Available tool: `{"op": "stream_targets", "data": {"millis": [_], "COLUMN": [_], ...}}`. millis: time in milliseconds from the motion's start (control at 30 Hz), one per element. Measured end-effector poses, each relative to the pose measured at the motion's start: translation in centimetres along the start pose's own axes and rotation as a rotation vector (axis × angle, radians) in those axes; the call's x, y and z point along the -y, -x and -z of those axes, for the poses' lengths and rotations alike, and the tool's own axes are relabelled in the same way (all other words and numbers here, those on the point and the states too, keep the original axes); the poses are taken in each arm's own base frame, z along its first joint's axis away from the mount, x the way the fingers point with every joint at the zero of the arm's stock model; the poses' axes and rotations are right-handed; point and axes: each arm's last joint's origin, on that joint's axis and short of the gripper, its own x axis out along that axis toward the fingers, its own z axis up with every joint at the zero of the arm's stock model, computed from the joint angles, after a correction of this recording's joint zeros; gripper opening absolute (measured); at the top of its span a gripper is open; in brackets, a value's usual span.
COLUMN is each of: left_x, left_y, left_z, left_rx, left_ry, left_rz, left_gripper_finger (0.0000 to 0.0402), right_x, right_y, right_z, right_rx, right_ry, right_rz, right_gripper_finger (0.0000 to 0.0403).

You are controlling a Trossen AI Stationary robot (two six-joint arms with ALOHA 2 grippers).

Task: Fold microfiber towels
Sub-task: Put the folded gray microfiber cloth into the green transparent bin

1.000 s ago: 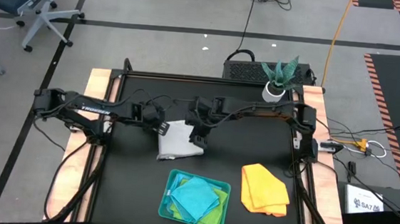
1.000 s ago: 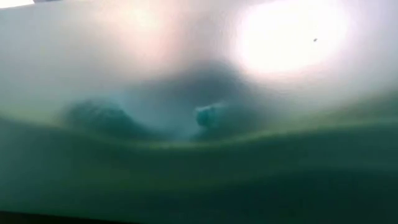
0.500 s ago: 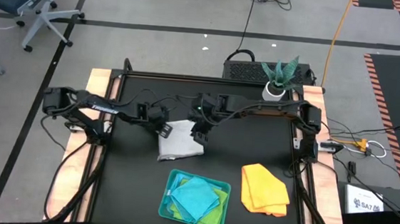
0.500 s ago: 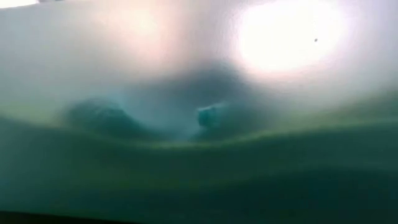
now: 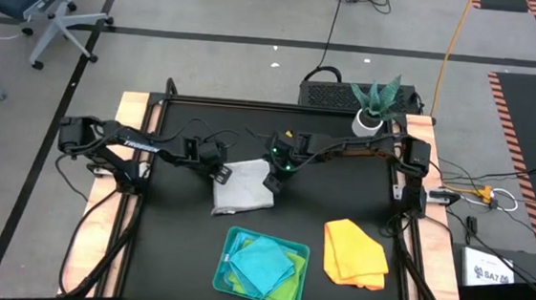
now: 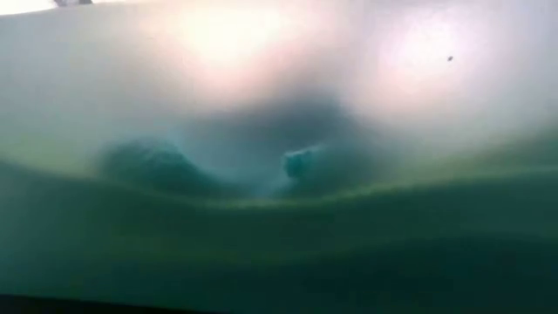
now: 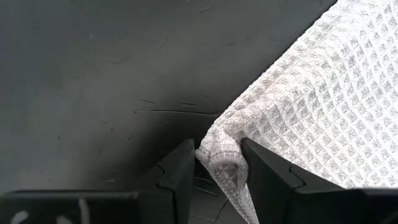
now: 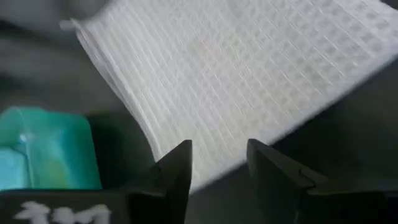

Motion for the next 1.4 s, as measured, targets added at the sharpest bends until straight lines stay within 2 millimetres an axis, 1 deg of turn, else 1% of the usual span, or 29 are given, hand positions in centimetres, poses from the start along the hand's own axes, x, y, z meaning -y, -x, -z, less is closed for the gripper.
{"op": "stream_targets", "data": {"millis": [133, 333, 600, 800, 933, 1200, 1333, 1400], "left_x": [0.0, 0.0, 0.0, 0.0, 0.0, 0.0, 0.0, 0.0], "left_y": [0.0, 0.0, 0.0, 0.0, -0.1, -0.1, -0.1, -0.1], "left_z": [0.0, 0.0, 0.0, 0.0, 0.0, 0.0, 0.0, 0.0], "left_rx": [0.0, 0.0, -0.002, -0.002, -0.003, -0.009, -0.01, -0.01], "left_ry": [0.001, 0.001, 0.002, 0.003, 0.004, 0.005, 0.005, 0.004], "left_rz": [0.003, 0.005, 0.005, 0.005, 0.005, 0.01, 0.01, 0.01], "left_gripper_finger": [0.0134, 0.0134, 0.0134, 0.0134, 0.0134, 0.0134, 0.0134, 0.0134], "right_x": [0.7, 1.7, 3.1, 3.3, 3.8, 4.3, 4.3, 4.3], "right_y": [-0.9, -1.5, -1.0, -1.0, -2.0, -3.8, -4.1, -4.1], "right_z": [0.5, 1.4, 1.1, 1.0, 1.0, 0.4, 0.2, 0.2], "right_rx": [0.049, 0.038, 0.041, 0.061, 0.058, 0.104, 0.123, 0.124], "right_ry": [-0.029, -0.049, -0.094, -0.079, -0.087, -0.107, -0.123, -0.135], "right_rz": [-0.072, -0.031, -0.009, 0.02, 0.031, -0.039, -0.057, -0.055], "right_gripper_finger": [0.0173, 0.019, 0.019, 0.019, 0.019, 0.019, 0.0185, 0.0172]}}
